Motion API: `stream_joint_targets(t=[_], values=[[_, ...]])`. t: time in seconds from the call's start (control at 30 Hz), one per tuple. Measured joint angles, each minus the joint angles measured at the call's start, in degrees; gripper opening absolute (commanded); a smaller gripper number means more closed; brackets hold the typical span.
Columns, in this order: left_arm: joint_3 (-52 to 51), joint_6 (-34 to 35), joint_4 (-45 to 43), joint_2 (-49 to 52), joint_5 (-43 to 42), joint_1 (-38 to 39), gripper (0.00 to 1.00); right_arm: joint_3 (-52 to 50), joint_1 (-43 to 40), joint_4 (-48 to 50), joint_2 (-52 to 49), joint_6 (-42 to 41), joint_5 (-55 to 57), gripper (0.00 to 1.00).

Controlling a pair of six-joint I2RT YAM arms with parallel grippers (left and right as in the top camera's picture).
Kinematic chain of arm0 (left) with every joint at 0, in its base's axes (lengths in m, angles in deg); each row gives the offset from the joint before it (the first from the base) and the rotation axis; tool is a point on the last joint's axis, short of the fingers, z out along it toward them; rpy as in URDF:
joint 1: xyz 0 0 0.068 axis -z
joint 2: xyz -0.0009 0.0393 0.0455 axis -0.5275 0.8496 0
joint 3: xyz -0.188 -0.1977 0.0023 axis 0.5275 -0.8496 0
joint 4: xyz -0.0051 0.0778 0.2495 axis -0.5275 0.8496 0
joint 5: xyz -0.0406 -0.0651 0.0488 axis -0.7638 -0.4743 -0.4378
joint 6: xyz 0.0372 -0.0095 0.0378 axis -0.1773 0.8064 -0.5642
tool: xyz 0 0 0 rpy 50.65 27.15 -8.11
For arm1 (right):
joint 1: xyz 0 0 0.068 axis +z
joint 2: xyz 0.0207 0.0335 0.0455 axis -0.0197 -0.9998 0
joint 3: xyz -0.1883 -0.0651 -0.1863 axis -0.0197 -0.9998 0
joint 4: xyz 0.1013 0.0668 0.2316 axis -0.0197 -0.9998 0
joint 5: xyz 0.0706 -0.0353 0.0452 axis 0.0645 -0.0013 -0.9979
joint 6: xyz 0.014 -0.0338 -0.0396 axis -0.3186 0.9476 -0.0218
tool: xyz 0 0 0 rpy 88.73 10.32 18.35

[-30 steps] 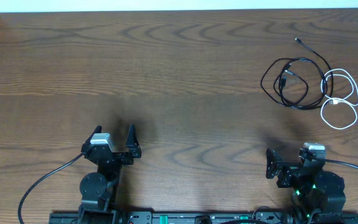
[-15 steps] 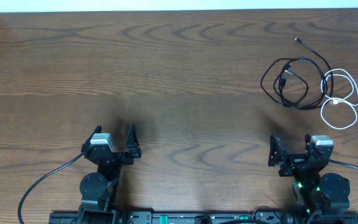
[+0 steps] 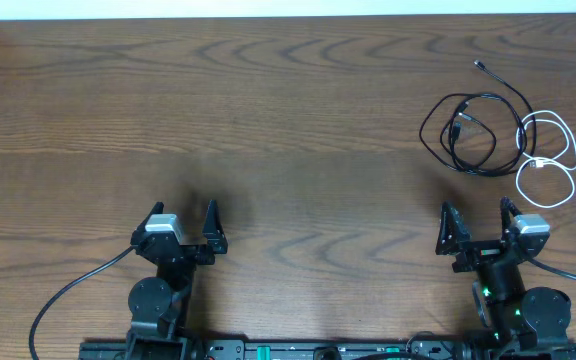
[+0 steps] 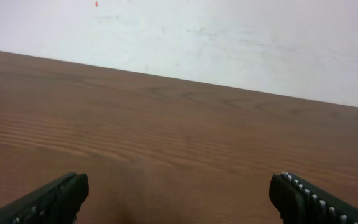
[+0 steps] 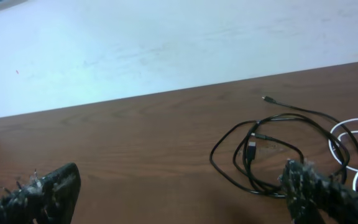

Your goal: Untangle cables

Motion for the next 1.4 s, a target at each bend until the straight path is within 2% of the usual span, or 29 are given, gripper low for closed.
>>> stream_joint_targets(t=[0.33, 0.6, 0.87, 1.0, 1.27, 1.4], values=[[0.00, 0.00, 0.00, -0.02, 0.00, 0.00, 0.98, -6.71, 0.00, 11.65, 0.07, 0.00, 0.00, 0.99], [0.00, 0.00, 0.00, 0.00, 0.00, 0.00, 0.98, -11.15, 0.00, 12.74, 0.02, 0.00, -0.02, 0.99], [0.00, 0.00, 0.00, -0.02, 0.00, 0.00, 0.98, -11.13, 0.00, 24.68, 0.07, 0.02, -0.04, 0.99], [0.00, 0.00, 0.02, -0.02, 0.00, 0.00, 0.98, -11.13, 0.00, 22.58, 0.09, 0.00, -0.02, 0.99], [0.00, 0.00, 0.00, -0.02, 0.00, 0.00, 0.98, -11.13, 0.00, 11.63, 0.04, 0.00, -0.02, 0.99], [0.00, 0.00, 0.00, -0.02, 0.00, 0.00, 0.98, -11.13, 0.00, 10.88, 0.00, 0.00, 0.02, 0.99]])
